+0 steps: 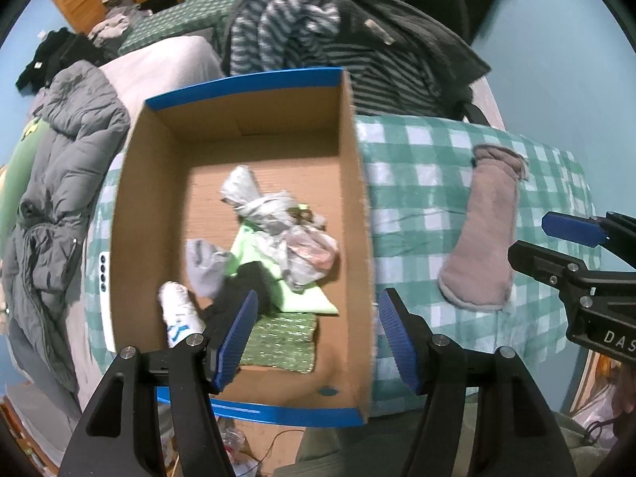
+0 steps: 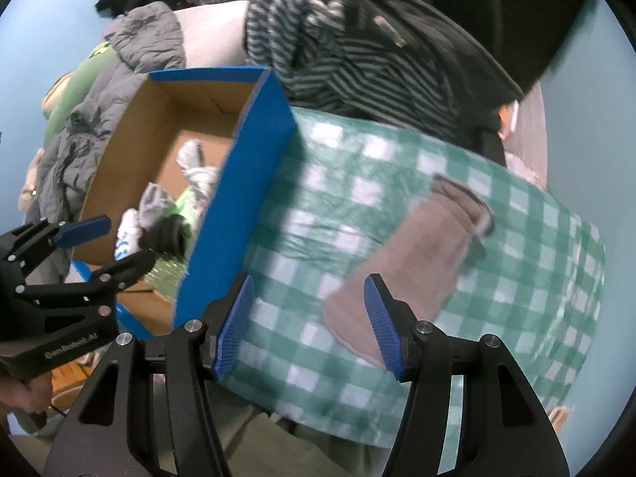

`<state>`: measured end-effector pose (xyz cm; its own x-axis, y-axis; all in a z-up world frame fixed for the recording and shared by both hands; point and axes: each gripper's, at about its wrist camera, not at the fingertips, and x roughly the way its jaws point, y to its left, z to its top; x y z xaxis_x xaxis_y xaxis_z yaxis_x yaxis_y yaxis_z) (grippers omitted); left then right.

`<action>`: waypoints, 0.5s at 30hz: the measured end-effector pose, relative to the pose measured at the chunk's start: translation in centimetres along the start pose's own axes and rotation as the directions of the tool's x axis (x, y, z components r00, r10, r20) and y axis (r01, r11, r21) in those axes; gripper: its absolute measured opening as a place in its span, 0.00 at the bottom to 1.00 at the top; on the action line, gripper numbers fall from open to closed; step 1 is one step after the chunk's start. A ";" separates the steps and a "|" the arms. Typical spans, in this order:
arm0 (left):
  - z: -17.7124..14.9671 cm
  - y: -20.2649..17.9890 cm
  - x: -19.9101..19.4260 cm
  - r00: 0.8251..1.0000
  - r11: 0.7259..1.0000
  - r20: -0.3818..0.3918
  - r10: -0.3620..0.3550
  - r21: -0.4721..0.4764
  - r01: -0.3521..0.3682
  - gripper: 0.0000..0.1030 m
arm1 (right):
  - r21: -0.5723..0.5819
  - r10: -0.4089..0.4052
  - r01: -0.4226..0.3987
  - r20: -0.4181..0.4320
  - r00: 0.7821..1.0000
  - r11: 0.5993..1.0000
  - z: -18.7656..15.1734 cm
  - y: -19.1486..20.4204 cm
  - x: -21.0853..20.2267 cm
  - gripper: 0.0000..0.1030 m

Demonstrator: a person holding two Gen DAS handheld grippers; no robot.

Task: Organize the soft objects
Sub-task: 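Withdraw both tools from the box back over the tablecloth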

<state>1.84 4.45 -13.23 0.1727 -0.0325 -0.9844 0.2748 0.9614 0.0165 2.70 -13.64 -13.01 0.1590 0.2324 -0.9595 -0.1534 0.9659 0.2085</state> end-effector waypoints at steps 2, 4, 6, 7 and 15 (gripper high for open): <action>-0.1 -0.8 0.0 1.000 1.000 -0.001 -0.002 0.014 0.002 0.63 | 0.017 -0.001 0.001 -0.007 1.000 1.000 -0.7 -1.1 -0.1 0.57; -0.1 -1.7 0.1 1.000 1.000 -0.003 -0.004 0.028 0.004 0.63 | 0.032 -0.011 0.011 -0.017 1.000 0.999 -1.3 -2.2 0.0 0.57; 0.0 -2.5 0.3 1.000 0.999 -0.006 -0.008 0.039 0.009 0.63 | 0.042 -0.024 0.025 -0.029 0.999 0.999 -2.1 -3.4 0.1 0.57; 0.0 -2.9 0.4 1.000 0.999 -0.009 -0.010 0.044 0.010 0.63 | 0.045 -0.027 0.028 -0.033 0.999 0.999 -2.3 -3.8 0.1 0.57; 0.1 -6.1 1.8 0.999 0.994 -0.036 -0.019 0.104 0.022 0.67 | 0.104 -0.050 0.057 -0.074 0.996 0.993 -5.1 -8.6 1.3 0.57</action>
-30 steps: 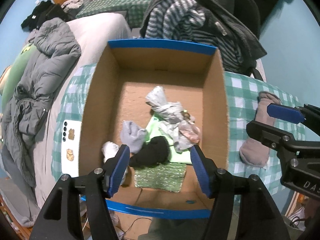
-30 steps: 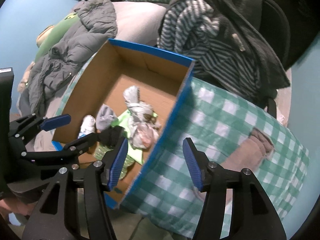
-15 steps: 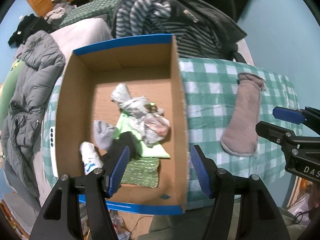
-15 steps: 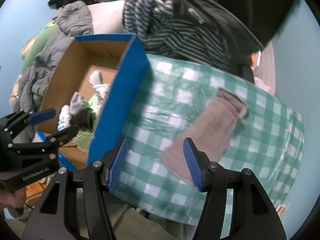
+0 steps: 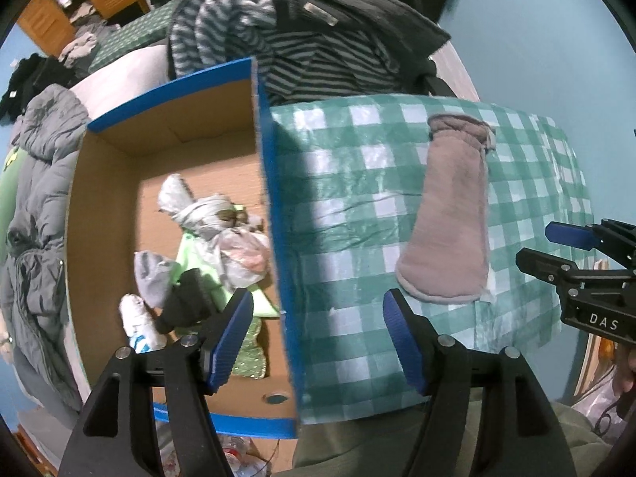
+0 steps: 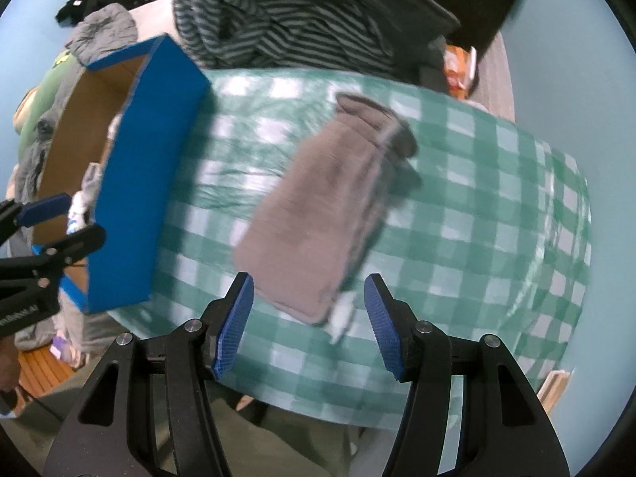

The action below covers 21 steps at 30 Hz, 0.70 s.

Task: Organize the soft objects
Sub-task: 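Withdraw both tools from the box back over the tablecloth, then grasp the small white paper scrap with the right gripper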

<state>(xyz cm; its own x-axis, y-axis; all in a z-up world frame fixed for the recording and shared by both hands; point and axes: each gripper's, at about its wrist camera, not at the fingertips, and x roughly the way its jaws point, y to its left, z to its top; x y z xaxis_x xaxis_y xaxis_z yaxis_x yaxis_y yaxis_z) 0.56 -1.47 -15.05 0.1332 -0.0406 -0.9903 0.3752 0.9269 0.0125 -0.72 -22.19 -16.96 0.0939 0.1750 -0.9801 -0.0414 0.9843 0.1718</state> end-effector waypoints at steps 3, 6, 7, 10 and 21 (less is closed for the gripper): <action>0.2 -1.1 0.7 1.000 1.000 -0.014 0.001 0.027 -0.001 0.67 | 0.021 -0.001 0.002 -0.018 1.000 1.000 -0.8 -1.5 0.9 0.57; 0.5 -2.1 1.5 1.000 0.998 -0.028 0.002 0.055 -0.001 0.67 | 0.033 0.016 -0.015 -0.025 1.000 0.999 -1.5 -2.5 1.7 0.57; 0.5 -2.4 1.8 0.999 0.998 -0.033 0.002 0.063 0.000 0.67 | 0.033 0.018 -0.017 -0.027 0.999 0.999 -1.7 -2.7 2.0 0.57; 0.7 -3.2 2.9 0.999 0.996 -0.050 0.006 0.088 -0.001 0.67 | 0.029 0.015 -0.014 -0.041 0.999 0.999 -2.1 -3.2 3.2 0.57; 0.3 -5.3 5.9 0.993 0.986 -0.110 0.042 0.167 -0.023 0.67 | 0.067 -0.015 0.024 -0.124 0.992 0.998 -3.7 -4.8 7.9 0.57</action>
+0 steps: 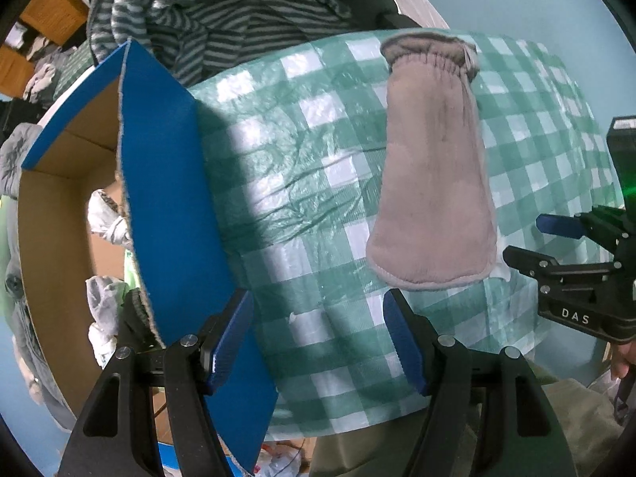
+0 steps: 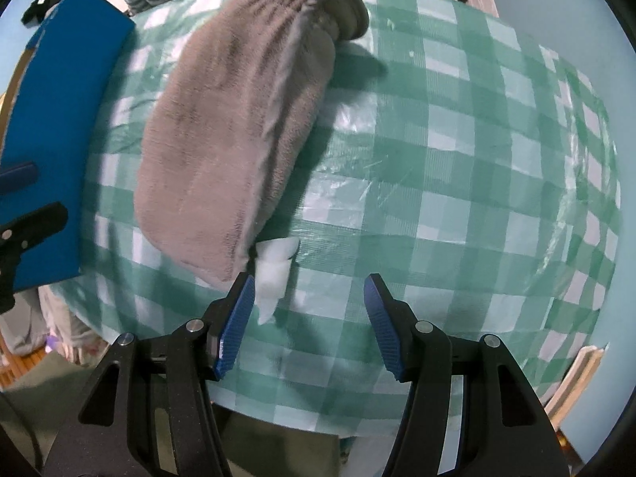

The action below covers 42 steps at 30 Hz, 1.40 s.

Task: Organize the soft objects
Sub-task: 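Grasp the small white paper scrap with the right gripper, then grasp the grey fuzzy mitten by its cuff with the left gripper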

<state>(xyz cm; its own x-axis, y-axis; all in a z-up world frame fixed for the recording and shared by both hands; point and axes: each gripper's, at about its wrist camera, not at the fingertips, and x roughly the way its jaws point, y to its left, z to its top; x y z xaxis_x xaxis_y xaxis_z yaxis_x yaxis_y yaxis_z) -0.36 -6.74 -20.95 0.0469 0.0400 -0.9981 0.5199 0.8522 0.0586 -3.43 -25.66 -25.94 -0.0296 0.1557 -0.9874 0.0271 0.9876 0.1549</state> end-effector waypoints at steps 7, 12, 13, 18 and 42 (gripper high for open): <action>-0.4 -0.3 0.0 1.000 1.000 -0.004 0.006 0.019 -0.006 0.68 | -0.022 -0.003 0.003 -0.010 1.000 1.000 -0.1 0.7 1.4 0.57; -0.9 -0.3 0.1 1.000 1.000 -0.009 0.005 0.016 -0.004 0.68 | -0.028 -0.011 0.011 -0.013 1.000 1.000 -0.1 1.2 2.0 0.57; -0.9 -0.3 0.1 1.000 1.000 -0.012 0.004 0.014 -0.003 0.68 | -0.032 -0.020 0.020 -0.005 1.000 0.999 -0.1 1.4 2.0 0.57; -1.1 -0.5 0.4 1.000 1.000 -0.022 -0.007 0.005 0.007 0.68 | -0.062 -0.066 0.066 0.006 0.998 0.996 -0.2 2.8 2.1 0.40; 6.9 -1.7 1.8 0.994 0.991 0.036 -0.101 -0.080 0.104 0.79 | -0.007 0.039 -0.039 0.101 0.994 0.999 0.2 -2.8 -3.0 0.15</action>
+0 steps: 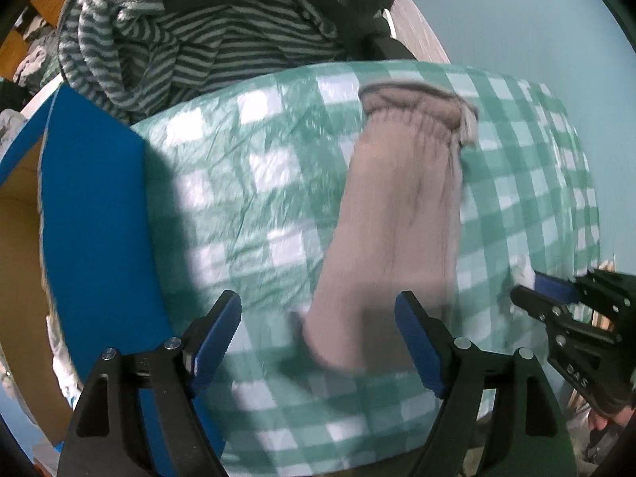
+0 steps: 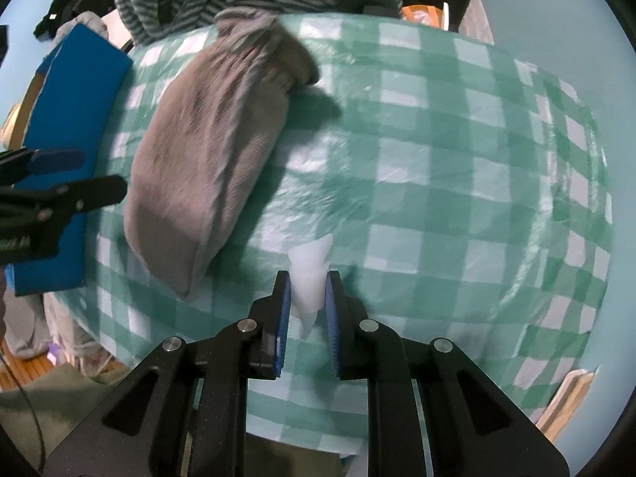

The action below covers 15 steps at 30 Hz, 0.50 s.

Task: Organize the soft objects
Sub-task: 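Grasp the grey fuzzy mitten by its cuff with the left gripper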

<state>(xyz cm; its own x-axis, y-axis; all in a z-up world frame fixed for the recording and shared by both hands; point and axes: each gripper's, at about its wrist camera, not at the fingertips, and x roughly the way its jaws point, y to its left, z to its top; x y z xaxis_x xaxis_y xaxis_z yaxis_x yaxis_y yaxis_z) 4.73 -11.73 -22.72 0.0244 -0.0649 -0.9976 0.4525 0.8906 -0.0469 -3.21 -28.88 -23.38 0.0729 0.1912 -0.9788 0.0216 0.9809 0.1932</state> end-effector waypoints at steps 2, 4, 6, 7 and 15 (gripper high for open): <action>1.0 0.2 0.4 1.000 1.000 0.007 -0.010 -0.007 0.010 0.79 | 0.003 0.000 0.000 0.005 1.000 1.000 0.5 -0.4 0.0 0.15; 1.6 0.3 0.8 1.000 1.000 0.009 -0.021 -0.006 0.021 0.79 | 0.005 0.000 0.000 0.009 1.000 1.000 1.1 -1.1 -0.2 0.15; 2.4 0.2 1.5 0.999 0.999 0.000 -0.032 0.008 0.032 0.79 | 0.007 0.001 -0.001 0.010 1.000 1.000 1.1 -1.2 0.1 0.15; 2.6 0.1 1.8 1.000 0.999 -0.005 -0.029 0.016 0.029 0.79 | 0.008 0.001 -0.001 0.011 1.000 1.000 1.3 -1.5 0.1 0.15; 4.3 -1.1 3.6 0.998 0.997 -0.038 -0.054 0.048 0.055 0.79 | 0.011 0.004 -0.004 0.007 1.000 1.000 2.1 -3.4 -0.4 0.15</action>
<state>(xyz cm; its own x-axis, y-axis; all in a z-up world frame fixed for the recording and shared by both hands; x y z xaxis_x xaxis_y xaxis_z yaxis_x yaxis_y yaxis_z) 8.18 -14.87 -26.09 -0.0333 -0.0956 -0.9949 0.4953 0.8630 -0.0995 -1.20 -32.34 -23.55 0.0797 0.1946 -0.9776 0.0325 0.9797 0.1977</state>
